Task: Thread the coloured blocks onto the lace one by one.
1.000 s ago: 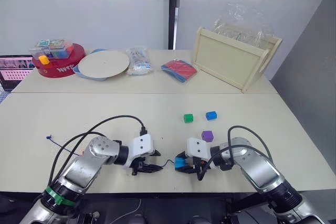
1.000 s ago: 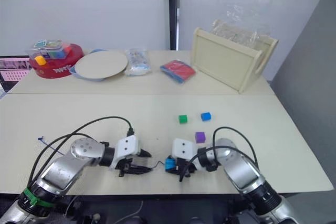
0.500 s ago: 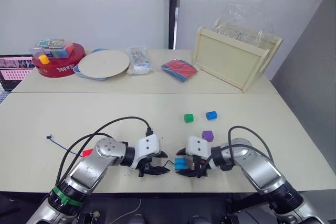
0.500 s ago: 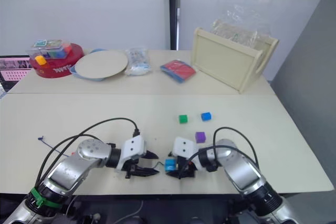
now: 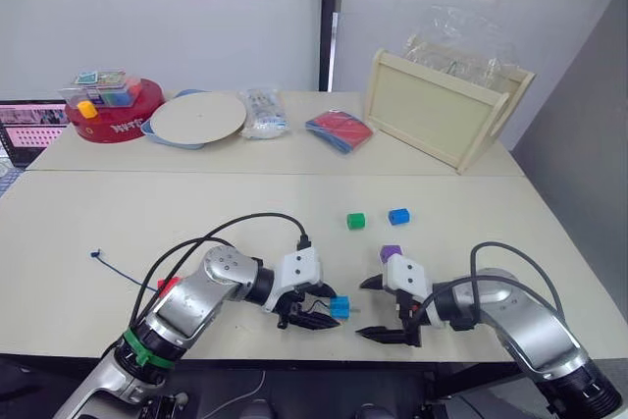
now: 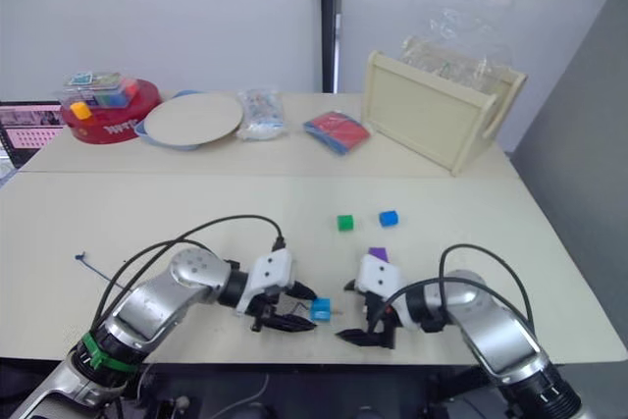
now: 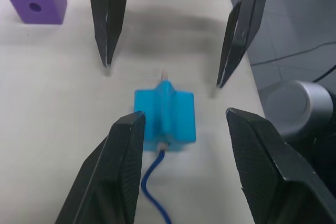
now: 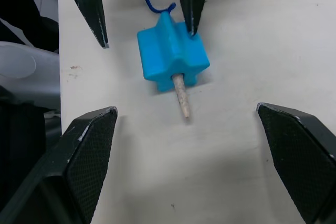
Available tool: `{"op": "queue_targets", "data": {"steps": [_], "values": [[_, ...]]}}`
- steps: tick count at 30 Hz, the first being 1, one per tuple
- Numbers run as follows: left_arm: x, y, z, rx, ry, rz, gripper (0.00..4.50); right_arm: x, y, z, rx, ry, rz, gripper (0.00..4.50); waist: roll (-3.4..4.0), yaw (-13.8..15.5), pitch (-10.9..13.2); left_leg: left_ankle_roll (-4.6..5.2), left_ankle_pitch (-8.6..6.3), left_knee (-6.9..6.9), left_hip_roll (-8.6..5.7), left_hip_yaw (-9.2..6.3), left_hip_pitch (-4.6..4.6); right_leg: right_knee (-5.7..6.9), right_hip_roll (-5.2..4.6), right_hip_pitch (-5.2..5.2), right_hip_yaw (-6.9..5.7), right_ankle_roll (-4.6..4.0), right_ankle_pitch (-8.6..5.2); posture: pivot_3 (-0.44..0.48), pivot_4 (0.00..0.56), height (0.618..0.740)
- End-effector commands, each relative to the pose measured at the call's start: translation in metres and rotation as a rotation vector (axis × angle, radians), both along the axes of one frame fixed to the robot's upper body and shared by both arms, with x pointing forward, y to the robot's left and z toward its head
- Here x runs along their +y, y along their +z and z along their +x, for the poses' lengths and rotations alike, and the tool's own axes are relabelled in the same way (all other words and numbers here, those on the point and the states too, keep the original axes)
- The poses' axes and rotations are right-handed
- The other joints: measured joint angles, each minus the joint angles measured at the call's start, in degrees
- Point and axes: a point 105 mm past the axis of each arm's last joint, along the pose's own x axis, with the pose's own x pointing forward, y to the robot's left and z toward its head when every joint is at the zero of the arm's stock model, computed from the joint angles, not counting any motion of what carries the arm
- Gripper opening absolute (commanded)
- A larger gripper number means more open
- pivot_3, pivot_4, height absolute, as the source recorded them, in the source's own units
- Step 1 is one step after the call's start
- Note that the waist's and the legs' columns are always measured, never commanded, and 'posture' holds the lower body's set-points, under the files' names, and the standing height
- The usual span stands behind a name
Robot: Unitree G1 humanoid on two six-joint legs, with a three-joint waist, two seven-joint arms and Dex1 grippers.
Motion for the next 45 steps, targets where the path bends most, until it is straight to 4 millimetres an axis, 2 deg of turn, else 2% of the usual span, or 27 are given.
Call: {"op": "queue_targets", "data": {"steps": [1,7,13,16,19,31,34,41,43,45], "values": [[-0.009,0.000,0.003,-0.032,-0.016,0.011,2.56,0.000,0.009,0.000,-0.054,-0.014,-0.004,4.49,0.00,0.10,0.00,0.00,0.00,0.00,-0.01,0.00,0.00,0.00,-0.01,0.00,0.00,0.00,0.00,0.000,0.150,0.740],[-0.013,-0.005,0.008,-0.092,-0.033,0.041,2.56,-0.001,0.009,-0.001,-0.055,-0.037,-0.007,4.49,0.00,0.31,0.00,0.00,0.00,0.01,-0.02,0.00,-0.03,-0.04,-0.01,0.00,0.00,0.01,0.00,0.000,0.150,0.740],[-0.013,0.006,0.009,-0.098,-0.034,-0.011,2.56,-0.002,0.007,0.002,-0.060,-0.058,-0.016,4.49,-0.01,0.28,0.00,0.00,0.00,0.01,-0.01,0.00,-0.03,-0.03,-0.01,0.00,0.00,0.01,0.00,0.000,0.150,0.740],[-0.010,0.008,0.010,-0.113,-0.030,-0.008,3.39,-0.002,0.006,0.003,-0.062,-0.062,-0.016,4.50,-0.01,0.27,0.00,0.00,0.00,0.01,-0.01,0.00,-0.03,-0.03,-0.01,0.00,0.00,0.01,0.00,0.000,0.150,0.740],[-0.006,0.003,0.013,-0.132,-0.017,0.029,4.39,-0.001,0.007,0.004,-0.062,-0.062,-0.010,4.50,-0.01,0.27,0.00,0.00,0.00,0.01,-0.01,0.00,-0.02,-0.03,-0.01,0.00,0.00,0.01,0.00,0.000,0.150,0.740],[-0.022,-0.017,0.022,-0.146,-0.005,0.050,4.45,0.002,0.007,0.007,-0.069,-0.066,-0.014,4.50,-0.01,0.40,0.00,0.00,0.00,0.03,-0.02,0.00,-0.03,-0.02,-0.02,0.00,0.00,0.01,0.00,0.000,0.150,0.740],[-0.023,-0.018,0.024,-0.157,-0.007,0.052,3.64,0.004,0.008,0.007,-0.074,-0.059,-0.015,4.50,-0.01,0.40,0.00,0.00,0.00,0.04,-0.03,0.00,-0.03,-0.02,-0.02,0.01,0.00,0.01,0.00,0.000,0.150,0.740],[-0.022,-0.018,0.020,-0.147,-0.033,0.055,1.38,0.011,0.006,0.009,-0.089,-0.030,-0.024,4.50,0.00,0.31,0.00,0.00,0.00,0.04,-0.02,0.00,-0.02,-0.01,-0.02,0.01,0.00,0.01,0.00,0.000,0.150,0.740],[-0.021,-0.018,0.020,-0.147,-0.034,0.057,1.38,0.015,0.006,0.010,-0.096,-0.014,-0.028,4.50,0.00,0.29,0.00,0.00,0.00,0.04,-0.02,0.00,-0.02,-0.01,-0.02,0.01,0.00,0.01,0.00,0.000,0.150,0.740],[-0.021,-0.019,0.019,-0.146,-0.038,0.058,1.38,0.017,0.006,0.012,-0.104,0.000,-0.036,3.97,0.00,0.31,0.00,0.00,0.00,0.04,-0.02,0.00,-0.02,-0.01,-0.02,0.01,0.00,0.01,0.00,0.000,0.150,0.740]]}}
